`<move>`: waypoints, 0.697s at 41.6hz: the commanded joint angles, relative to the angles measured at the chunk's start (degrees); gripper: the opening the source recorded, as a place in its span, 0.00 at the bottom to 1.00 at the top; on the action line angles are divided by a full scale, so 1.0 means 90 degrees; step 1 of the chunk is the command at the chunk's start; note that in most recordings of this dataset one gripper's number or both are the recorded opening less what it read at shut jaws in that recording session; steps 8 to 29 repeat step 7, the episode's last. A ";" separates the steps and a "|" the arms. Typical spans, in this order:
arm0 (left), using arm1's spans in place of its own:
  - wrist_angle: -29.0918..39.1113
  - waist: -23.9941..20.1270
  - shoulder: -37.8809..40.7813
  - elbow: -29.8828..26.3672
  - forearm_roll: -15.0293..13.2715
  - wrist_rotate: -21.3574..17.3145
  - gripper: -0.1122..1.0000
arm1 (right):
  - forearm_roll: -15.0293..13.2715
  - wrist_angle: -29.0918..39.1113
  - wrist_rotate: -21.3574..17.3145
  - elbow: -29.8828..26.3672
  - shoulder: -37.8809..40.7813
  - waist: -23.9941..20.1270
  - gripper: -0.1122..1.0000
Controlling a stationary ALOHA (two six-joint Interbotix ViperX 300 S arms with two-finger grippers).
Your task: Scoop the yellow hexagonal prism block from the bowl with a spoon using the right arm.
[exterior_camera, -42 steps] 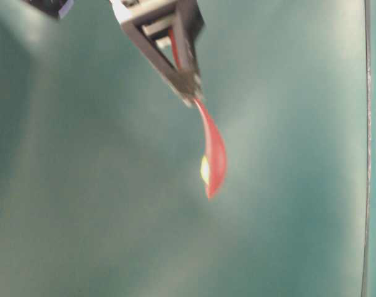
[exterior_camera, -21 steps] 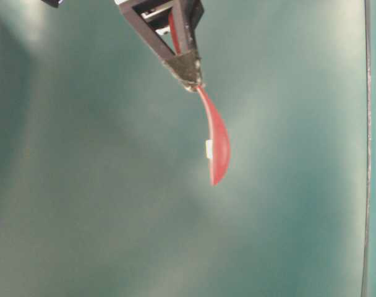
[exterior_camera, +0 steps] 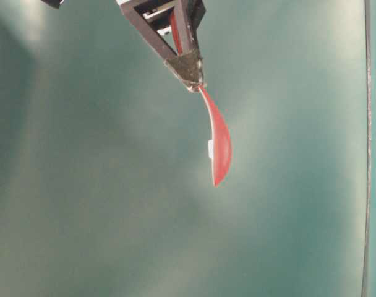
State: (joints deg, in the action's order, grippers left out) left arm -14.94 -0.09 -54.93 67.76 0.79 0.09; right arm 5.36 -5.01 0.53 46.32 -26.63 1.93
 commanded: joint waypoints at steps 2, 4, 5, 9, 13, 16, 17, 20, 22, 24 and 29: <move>-0.0029 0.0000 0.0059 -0.0117 0.0000 -0.0010 0.10 | 0.0000 -0.0078 -0.0010 -0.0127 -0.0039 -0.0020 0.30; -0.0029 0.0000 0.0059 -0.0117 0.0000 -0.0010 0.10 | 0.0000 -0.0078 -0.0010 -0.0117 -0.0039 -0.0029 0.30; -0.0029 0.0000 0.0059 -0.0117 0.0010 -0.0010 0.10 | 0.0000 -0.0068 -0.0010 -0.0117 -0.0039 -0.0029 0.30; -0.0029 0.0000 0.0049 -0.0117 0.0010 -0.0010 0.10 | 0.0000 -0.0049 -0.0010 -0.0117 -0.0049 -0.0029 0.30; -0.0029 0.0000 0.0049 -0.0117 0.0010 -0.0010 0.10 | 0.0000 -0.0049 -0.0010 -0.0117 -0.0049 -0.0029 0.30; -0.0029 0.0000 0.0049 -0.0117 0.0010 -0.0010 0.10 | 0.0000 -0.0049 -0.0010 -0.0117 -0.0049 -0.0029 0.30; -0.0029 0.0000 0.0049 -0.0117 0.0010 -0.0010 0.10 | 0.0000 -0.0049 -0.0010 -0.0117 -0.0049 -0.0029 0.30; -0.0029 0.0000 0.0049 -0.0117 0.0010 -0.0010 0.10 | 0.0000 -0.0049 -0.0010 -0.0117 -0.0049 -0.0029 0.30; -0.0029 0.0000 0.0049 -0.0117 0.0010 -0.0010 0.10 | 0.0000 -0.0049 -0.0010 -0.0117 -0.0049 -0.0029 0.30; -0.0029 0.0000 0.0049 -0.0117 0.0010 -0.0010 0.10 | 0.0000 -0.0049 -0.0010 -0.0117 -0.0049 -0.0029 0.30; -0.0029 0.0000 0.0049 -0.0117 0.0010 -0.0010 0.10 | 0.0000 -0.0049 -0.0010 -0.0117 -0.0049 -0.0029 0.30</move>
